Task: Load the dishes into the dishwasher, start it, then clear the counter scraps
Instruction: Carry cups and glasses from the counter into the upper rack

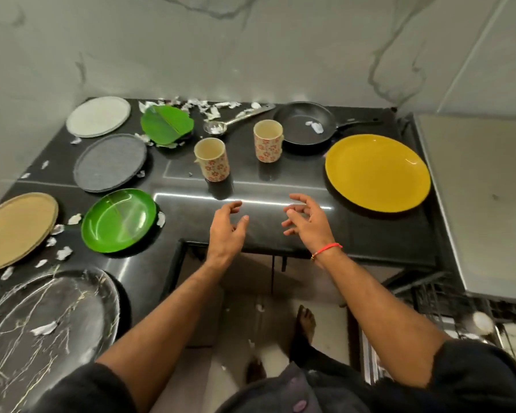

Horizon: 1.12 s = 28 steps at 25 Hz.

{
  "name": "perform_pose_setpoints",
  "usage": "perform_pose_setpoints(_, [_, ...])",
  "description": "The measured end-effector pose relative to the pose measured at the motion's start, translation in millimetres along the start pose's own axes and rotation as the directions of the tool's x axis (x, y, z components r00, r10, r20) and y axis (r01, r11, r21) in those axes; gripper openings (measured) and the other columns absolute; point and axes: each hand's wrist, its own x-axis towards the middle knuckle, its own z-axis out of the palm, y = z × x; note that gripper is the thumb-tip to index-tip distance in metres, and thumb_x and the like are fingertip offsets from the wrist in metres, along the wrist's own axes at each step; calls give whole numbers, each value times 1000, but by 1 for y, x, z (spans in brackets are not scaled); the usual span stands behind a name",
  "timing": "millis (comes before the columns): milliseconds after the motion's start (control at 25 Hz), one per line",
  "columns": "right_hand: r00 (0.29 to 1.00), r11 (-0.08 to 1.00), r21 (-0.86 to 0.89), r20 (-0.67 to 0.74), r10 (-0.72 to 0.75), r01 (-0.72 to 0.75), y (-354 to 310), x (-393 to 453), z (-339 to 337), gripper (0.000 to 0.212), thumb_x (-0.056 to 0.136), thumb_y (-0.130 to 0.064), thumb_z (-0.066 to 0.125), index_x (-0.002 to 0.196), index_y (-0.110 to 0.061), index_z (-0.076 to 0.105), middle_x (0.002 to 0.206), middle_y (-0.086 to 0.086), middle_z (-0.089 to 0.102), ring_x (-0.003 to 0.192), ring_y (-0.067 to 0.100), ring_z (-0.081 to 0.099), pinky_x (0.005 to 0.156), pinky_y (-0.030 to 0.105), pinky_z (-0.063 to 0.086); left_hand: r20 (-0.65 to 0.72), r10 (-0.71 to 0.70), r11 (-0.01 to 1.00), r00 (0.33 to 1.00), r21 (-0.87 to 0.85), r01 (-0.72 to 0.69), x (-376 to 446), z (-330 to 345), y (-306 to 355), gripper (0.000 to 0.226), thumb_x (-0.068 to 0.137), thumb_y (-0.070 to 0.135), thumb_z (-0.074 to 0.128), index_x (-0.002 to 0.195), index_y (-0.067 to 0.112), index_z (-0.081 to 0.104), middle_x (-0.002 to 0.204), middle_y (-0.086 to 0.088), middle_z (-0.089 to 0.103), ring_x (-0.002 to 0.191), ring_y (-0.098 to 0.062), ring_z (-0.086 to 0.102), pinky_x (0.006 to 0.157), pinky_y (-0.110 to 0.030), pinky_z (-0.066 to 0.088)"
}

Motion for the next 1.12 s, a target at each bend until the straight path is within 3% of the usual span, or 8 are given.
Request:
perform_pose_setpoints(120, [996,999,6,74,48,-49,-13,34,14,28,96,-11,59,122,-21,58,108,13,64,80,26,69,71,41,62,-100,-32,997,994,69,39,33,-12,2,57,94,23,70,145,16,44,140,-5,45,111,-19,58,101,-38,53])
perform_pose_setpoints(320, [959,996,-46,271,88,-79,-32,79,20,22,97,-12,58,115,-24,61,109,10,68,91,30,70,77,41,62,-259,-71,969,963,211,128,123,-34,6,97,82,39,80,156,14,23,163,-10,24,148,-32,27,122,-46,20])
perform_pose_setpoints(480, [936,994,-91,340,88,-61,-34,95,5,23,97,-13,58,117,-23,61,106,7,69,92,28,70,77,39,61,-231,-135,970,964,169,176,173,-31,10,111,79,40,84,159,20,11,162,-8,29,145,-36,33,121,-52,25])
perform_pose_setpoints(640, [927,992,-121,366,85,-43,-31,99,-12,22,98,-12,57,117,-21,63,106,6,70,92,27,70,77,37,61,-227,-120,959,967,226,172,192,-32,4,107,76,45,85,159,21,20,155,-12,37,141,-32,40,117,-51,35])
perform_pose_setpoints(840, [941,996,-51,327,87,-75,-34,76,-25,21,99,-21,57,120,-20,61,109,11,69,92,29,71,81,46,60,-347,105,981,932,189,-41,138,-16,35,92,81,56,77,154,28,28,148,-10,43,130,-24,46,103,-42,46])
perform_pose_setpoints(920, [935,972,102,309,173,-214,-36,55,-26,33,97,-37,57,127,-22,56,114,17,68,93,35,71,79,51,60,-270,129,991,954,-1,-134,103,-5,52,80,84,64,68,150,34,32,144,-10,44,127,-21,50,100,-41,50])
perform_pose_setpoints(1000, [906,894,275,338,254,-353,-36,27,-30,55,91,-57,53,134,-24,50,119,19,66,95,41,70,73,49,59,-75,97,958,992,-262,-114,68,11,68,70,84,73,57,143,39,40,133,-7,52,116,-20,60,91,-41,59])
perform_pose_setpoints(1120, [888,816,397,364,281,-421,-32,-15,-41,69,89,-69,43,129,-14,58,109,18,69,81,36,69,62,39,57,98,149,918,984,-384,-101,9,41,82,66,86,73,53,141,37,49,132,-1,56,115,-15,63,85,-30,60])
